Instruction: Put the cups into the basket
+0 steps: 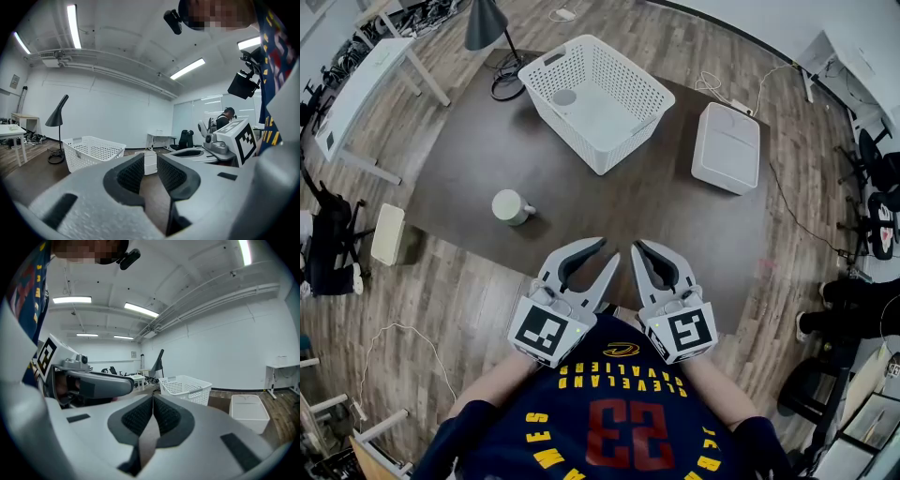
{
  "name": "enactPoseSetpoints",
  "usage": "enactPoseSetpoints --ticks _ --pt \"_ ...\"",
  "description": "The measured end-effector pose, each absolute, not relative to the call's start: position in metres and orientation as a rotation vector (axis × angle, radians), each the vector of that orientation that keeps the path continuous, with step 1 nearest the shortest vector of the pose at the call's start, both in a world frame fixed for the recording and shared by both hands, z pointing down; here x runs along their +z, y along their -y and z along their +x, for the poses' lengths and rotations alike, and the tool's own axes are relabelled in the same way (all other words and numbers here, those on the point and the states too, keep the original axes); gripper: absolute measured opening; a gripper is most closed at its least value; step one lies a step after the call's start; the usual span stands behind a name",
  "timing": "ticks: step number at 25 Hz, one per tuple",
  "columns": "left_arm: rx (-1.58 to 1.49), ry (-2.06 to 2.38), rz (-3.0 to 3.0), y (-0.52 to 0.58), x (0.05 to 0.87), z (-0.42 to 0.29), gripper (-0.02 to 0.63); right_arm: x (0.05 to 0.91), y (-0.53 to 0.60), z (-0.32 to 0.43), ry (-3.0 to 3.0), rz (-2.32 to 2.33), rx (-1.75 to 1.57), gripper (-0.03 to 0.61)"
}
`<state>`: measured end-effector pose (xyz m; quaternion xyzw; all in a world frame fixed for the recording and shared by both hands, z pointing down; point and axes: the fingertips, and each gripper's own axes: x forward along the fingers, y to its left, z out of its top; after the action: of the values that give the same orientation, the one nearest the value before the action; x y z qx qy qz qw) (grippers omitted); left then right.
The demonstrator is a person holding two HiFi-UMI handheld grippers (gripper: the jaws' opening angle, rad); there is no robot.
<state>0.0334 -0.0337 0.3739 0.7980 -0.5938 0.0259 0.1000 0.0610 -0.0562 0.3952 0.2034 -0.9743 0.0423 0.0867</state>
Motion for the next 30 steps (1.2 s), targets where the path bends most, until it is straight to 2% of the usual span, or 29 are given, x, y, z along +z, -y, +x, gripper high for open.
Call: enactPoseSetpoints --ticks 16,26,30 --pt "0.107 1.782 2.326 0.031 0.388 0.017 0.089 0.408 0.058 0.05 2.891 0.557 0.209 0.017" --pt "0.341 1.943 2.017 -0.019 0.457 -0.124 0.097 0.442 0.048 -0.035 2.815 0.306 0.173 0.018" --pt "0.432 1.958 1.898 -0.036 0.491 -0.184 0.141 0.463 0.039 -0.077 2.756 0.171 0.12 0.02"
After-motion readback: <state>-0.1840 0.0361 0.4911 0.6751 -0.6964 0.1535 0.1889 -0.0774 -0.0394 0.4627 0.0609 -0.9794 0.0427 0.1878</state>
